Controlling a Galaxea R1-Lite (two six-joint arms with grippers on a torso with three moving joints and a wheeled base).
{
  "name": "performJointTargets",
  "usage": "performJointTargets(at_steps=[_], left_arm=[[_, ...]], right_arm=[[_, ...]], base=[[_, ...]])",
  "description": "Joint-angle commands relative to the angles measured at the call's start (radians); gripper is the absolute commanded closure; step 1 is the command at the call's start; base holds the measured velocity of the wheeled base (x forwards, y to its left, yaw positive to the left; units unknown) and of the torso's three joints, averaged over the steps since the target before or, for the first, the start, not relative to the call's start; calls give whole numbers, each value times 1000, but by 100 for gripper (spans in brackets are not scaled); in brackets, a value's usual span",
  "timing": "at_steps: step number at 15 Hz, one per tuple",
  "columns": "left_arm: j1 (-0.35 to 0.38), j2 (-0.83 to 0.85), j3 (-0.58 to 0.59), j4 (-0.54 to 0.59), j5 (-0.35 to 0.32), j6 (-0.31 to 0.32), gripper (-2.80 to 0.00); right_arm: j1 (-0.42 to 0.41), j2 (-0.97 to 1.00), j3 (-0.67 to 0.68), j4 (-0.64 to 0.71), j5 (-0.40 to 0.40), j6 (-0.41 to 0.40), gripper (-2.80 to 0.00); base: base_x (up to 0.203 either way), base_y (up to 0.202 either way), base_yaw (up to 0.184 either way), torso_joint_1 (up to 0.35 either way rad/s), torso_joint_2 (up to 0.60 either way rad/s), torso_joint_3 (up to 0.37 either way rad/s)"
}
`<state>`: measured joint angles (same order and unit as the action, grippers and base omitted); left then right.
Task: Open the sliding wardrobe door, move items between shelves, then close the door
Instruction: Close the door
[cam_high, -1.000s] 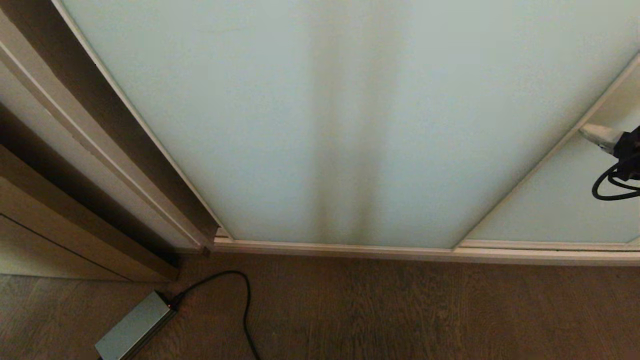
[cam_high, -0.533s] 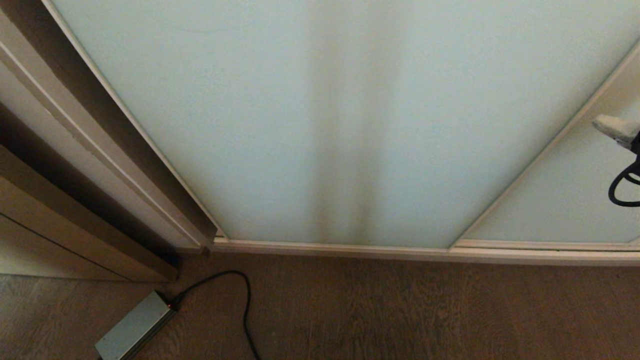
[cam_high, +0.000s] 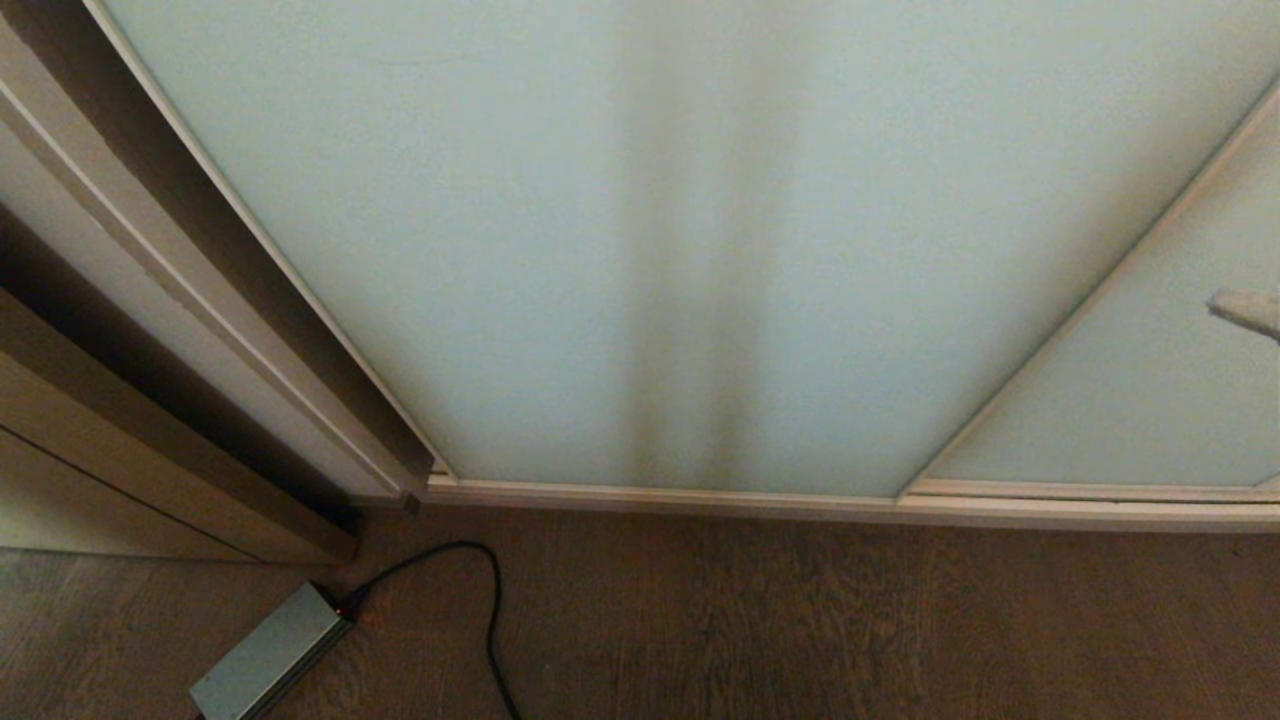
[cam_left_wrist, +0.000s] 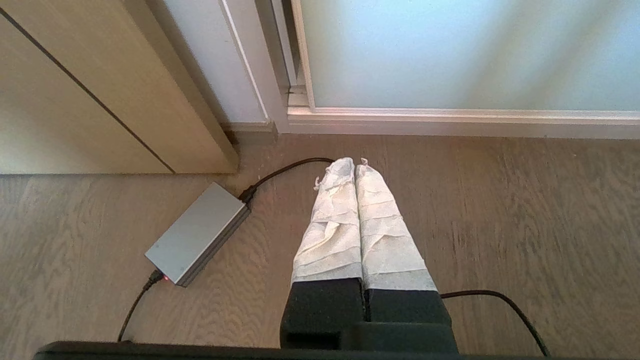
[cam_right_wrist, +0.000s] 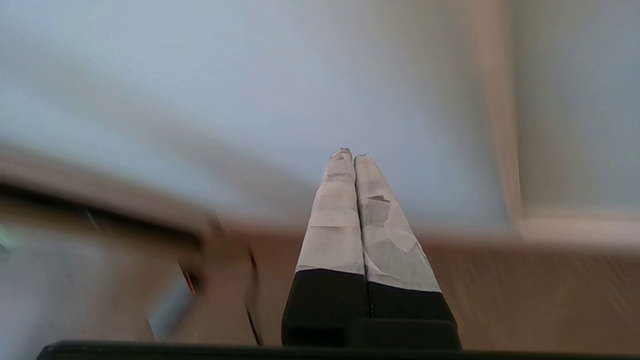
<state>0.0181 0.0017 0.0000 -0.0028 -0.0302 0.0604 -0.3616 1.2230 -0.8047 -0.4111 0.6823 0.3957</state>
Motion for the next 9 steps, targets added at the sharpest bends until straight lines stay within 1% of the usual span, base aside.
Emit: performJointTargets(at_steps=[1,4,6,8,9], left_arm=[[0,1,0,0,0,-1,0],[0,0,0,0,0,1,0],[0,0,0,0,0,0,0],[0,1,0,0,0,-1,0],[0,1,0,0,0,1,0]], right_arm=[[60,-249,66,254,-71,-141,0],[127,-522,286,345,-247,-275,0],[171,-713,459,367,-353,-333,0],[193,-885,568,407,-425,-372,0],[203,-932,609,449,-454,-398,0]], base=[[0,0,0,0,0,0],[0,0,0,0,0,0],[0,0,0,0,0,0],[0,0,0,0,0,0],[0,0,0,0,0,0]])
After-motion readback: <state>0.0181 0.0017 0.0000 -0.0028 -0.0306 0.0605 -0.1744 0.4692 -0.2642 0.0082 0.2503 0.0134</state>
